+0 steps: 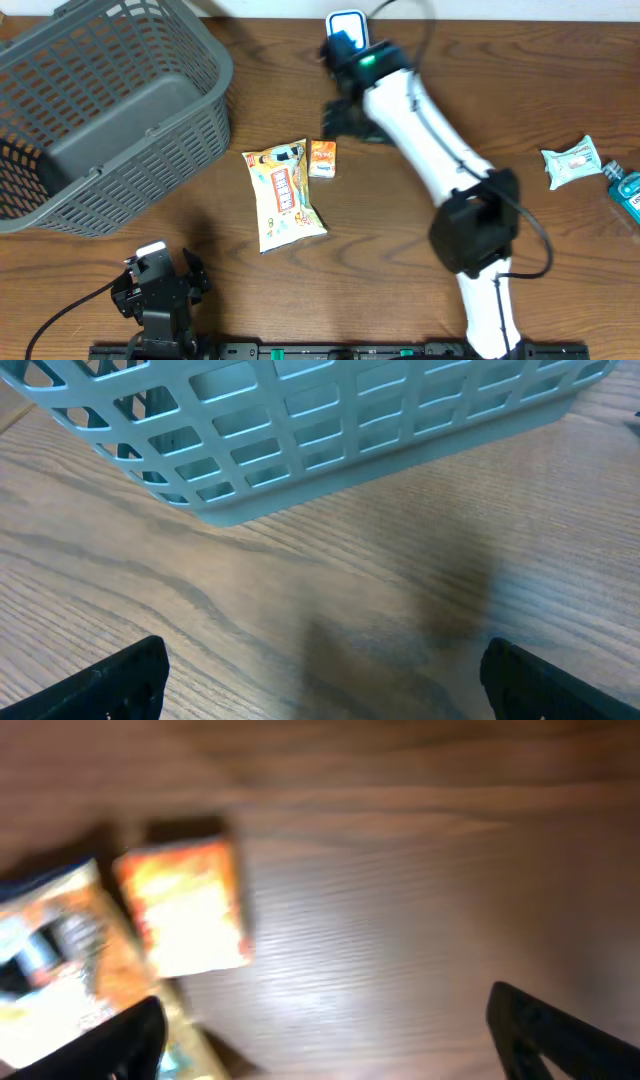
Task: Scan the item barcode
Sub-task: 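Move the right gripper back over the orange tissue pack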
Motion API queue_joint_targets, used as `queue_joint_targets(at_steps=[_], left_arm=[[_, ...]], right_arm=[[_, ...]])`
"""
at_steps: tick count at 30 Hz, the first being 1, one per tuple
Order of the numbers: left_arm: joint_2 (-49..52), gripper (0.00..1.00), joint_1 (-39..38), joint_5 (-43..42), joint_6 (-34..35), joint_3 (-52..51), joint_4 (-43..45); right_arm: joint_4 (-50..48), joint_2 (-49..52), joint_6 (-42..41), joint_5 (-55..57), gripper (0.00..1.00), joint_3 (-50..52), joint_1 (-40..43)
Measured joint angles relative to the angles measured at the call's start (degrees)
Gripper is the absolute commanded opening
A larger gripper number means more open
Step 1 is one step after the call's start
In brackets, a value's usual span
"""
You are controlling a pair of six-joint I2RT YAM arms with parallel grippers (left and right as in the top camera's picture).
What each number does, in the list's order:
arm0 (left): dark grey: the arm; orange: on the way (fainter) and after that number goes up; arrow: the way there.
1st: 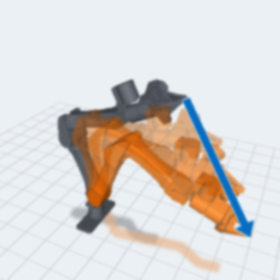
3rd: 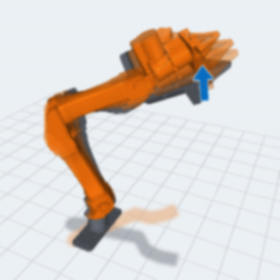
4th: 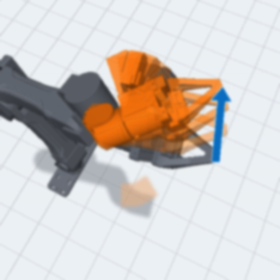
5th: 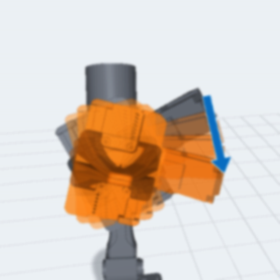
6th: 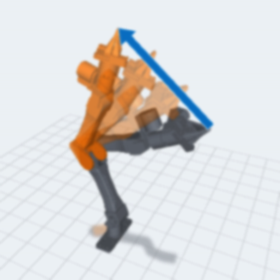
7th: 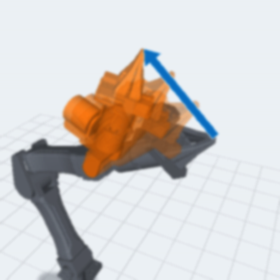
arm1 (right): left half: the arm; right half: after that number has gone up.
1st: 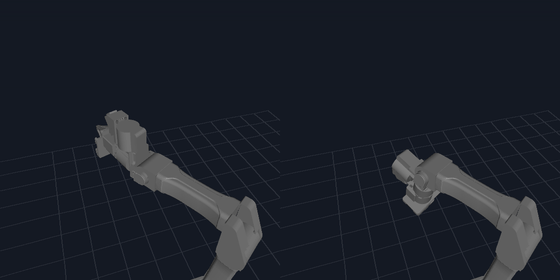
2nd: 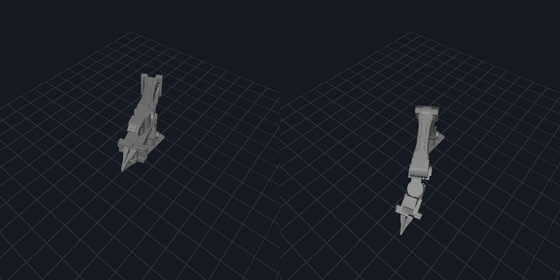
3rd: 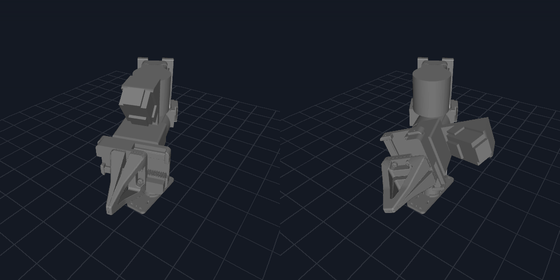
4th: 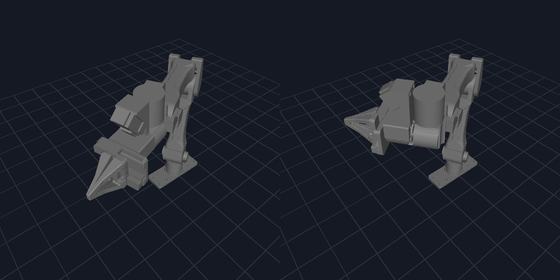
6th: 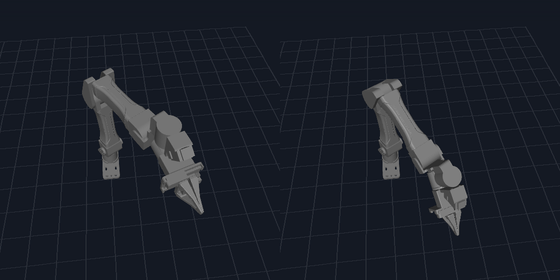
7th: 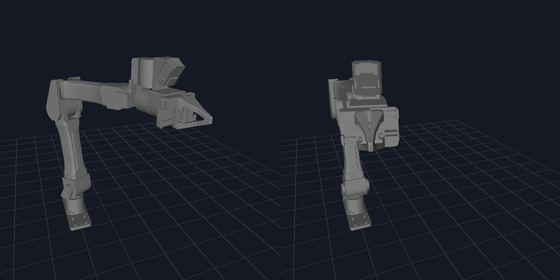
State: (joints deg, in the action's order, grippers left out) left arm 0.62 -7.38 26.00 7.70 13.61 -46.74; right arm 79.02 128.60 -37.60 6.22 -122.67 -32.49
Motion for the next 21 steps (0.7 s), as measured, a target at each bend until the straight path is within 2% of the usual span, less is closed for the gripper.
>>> queue_joint_targets(at_steps=[2,6,13,21], left_arm=[[0.0,1.00,0.0,0.0,0.0,0.0,0.0],[0.0,1.00,0.0,0.0,0.0,0.0,0.0],[0.0,1.00,0.0,0.0,0.0,0.0,0.0],[0.0,1.00,0.0,0.0,0.0,0.0,0.0]], right_arm=[[-2.0,0.9,0.9,0.0,0.73,0.1,-2.5],[-4.4,2.8,1.2,1.1,0.69,0.1,-5.6],[-3.1,6.8,0.5,1.3,0.43,0.2,-7.0],[-1.8,7.0,-3.4,1.0,0.43,0.4,-6.3]])
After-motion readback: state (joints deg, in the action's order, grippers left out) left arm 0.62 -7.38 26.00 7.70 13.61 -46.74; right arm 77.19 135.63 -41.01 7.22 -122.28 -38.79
